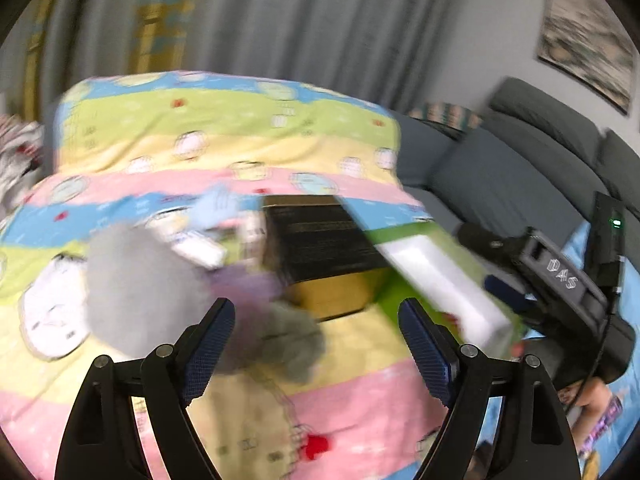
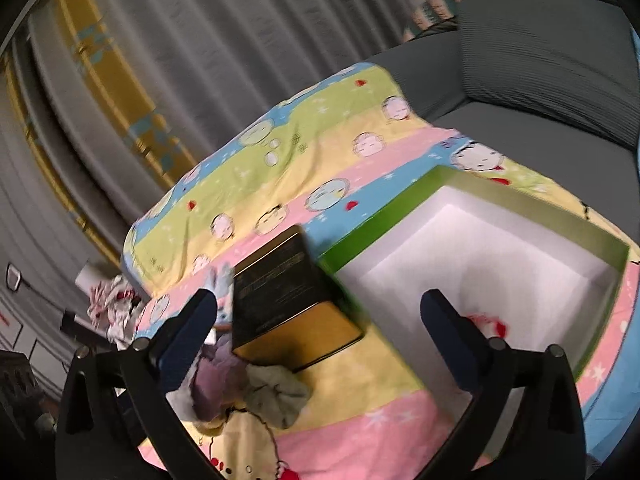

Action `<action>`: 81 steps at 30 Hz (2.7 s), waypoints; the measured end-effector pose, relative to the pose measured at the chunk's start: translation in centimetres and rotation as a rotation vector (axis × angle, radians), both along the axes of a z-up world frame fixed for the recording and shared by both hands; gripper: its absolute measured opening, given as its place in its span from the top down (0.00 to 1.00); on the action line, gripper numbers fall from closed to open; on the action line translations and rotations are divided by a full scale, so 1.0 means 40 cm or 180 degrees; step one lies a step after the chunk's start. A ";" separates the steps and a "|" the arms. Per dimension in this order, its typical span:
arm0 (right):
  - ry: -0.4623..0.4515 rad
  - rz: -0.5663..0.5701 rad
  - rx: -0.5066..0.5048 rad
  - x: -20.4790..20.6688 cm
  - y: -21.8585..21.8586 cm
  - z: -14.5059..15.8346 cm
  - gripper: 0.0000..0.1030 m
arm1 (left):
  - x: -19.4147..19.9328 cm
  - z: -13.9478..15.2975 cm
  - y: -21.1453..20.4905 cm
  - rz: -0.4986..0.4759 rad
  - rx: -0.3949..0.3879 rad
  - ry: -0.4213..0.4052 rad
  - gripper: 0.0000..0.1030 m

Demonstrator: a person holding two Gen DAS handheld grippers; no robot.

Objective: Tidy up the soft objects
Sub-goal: 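Carry the sock to the green-rimmed white box and release it inside, then reach the right gripper to the grey fleece cloth and grasp it, then lift the grey cloth and drop it into the white box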

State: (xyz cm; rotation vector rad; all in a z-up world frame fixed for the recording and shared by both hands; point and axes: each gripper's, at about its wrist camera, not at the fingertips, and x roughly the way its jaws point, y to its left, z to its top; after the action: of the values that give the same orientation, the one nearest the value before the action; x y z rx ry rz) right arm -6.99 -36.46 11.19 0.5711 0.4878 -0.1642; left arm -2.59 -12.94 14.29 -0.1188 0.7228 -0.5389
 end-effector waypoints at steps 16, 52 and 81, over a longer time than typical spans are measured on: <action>0.0463 0.0741 -0.0316 0.102 0.227 -0.067 0.01 | 0.080 -0.170 0.312 0.0861 0.0017 0.0445 0.18; -0.0324 0.1922 -0.0081 -0.061 0.425 0.129 0.95 | 0.061 -0.116 0.414 0.0872 -0.0309 0.0489 0.18; 0.1223 0.1389 0.0342 -0.045 0.302 -0.227 0.25 | -0.091 -0.277 0.267 0.0305 -0.0052 0.1070 0.18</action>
State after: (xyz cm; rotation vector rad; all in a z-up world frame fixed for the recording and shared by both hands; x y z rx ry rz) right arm -8.79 -24.36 2.11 0.5261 0.9862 0.1744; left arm -6.24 -2.28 3.23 -0.2623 1.0347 -0.4371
